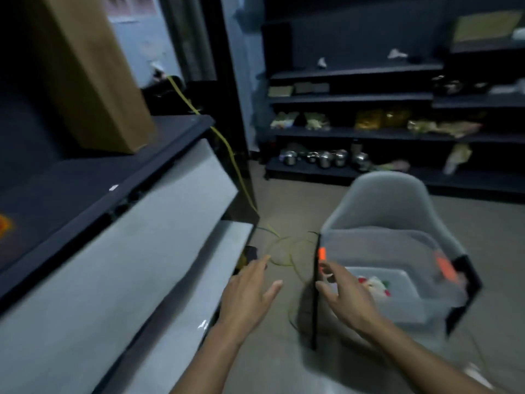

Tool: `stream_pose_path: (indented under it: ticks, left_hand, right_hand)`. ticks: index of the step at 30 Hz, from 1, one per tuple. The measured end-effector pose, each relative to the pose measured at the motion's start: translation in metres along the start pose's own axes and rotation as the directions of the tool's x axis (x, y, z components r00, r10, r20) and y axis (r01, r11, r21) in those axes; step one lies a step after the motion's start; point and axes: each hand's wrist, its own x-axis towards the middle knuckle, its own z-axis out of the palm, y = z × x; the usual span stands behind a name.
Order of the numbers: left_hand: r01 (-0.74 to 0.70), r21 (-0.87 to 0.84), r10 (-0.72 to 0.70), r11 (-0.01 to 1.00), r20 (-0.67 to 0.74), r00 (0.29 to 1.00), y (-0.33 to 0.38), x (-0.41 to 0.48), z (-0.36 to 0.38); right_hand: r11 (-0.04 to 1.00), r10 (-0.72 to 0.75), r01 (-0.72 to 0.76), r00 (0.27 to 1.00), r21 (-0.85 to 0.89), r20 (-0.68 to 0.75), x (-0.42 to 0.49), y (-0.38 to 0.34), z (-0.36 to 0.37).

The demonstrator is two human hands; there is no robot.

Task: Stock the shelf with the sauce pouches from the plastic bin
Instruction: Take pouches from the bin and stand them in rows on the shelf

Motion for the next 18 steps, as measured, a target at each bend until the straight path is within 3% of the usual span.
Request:
stream_pose_path:
  ticks: [5,10,18]
  left_hand:
    - [-0.038,-0.117,0.059,0.992,0.184,0.981,0.08,0.043,0.089]
    - [0.049,-0.233,0.045,0.971,0.382,0.923,0.126,0.077,0.154]
    - [0.273,-0.282,-0.063,0.92,0.581,0.812,0.118,0.183,0.253]
  right_hand:
    - [0.97,0.244,-0.244,0.97,0.003,0.012,-0.008,0.113,-0.055]
    - [0.903,0.424,-0.426,0.905,0.057,0.039,0.001,0.187,-0.069]
    - [0.854,0.503,-0.503,0.864,0.135,0.033,0.068,0.258,-0.053]
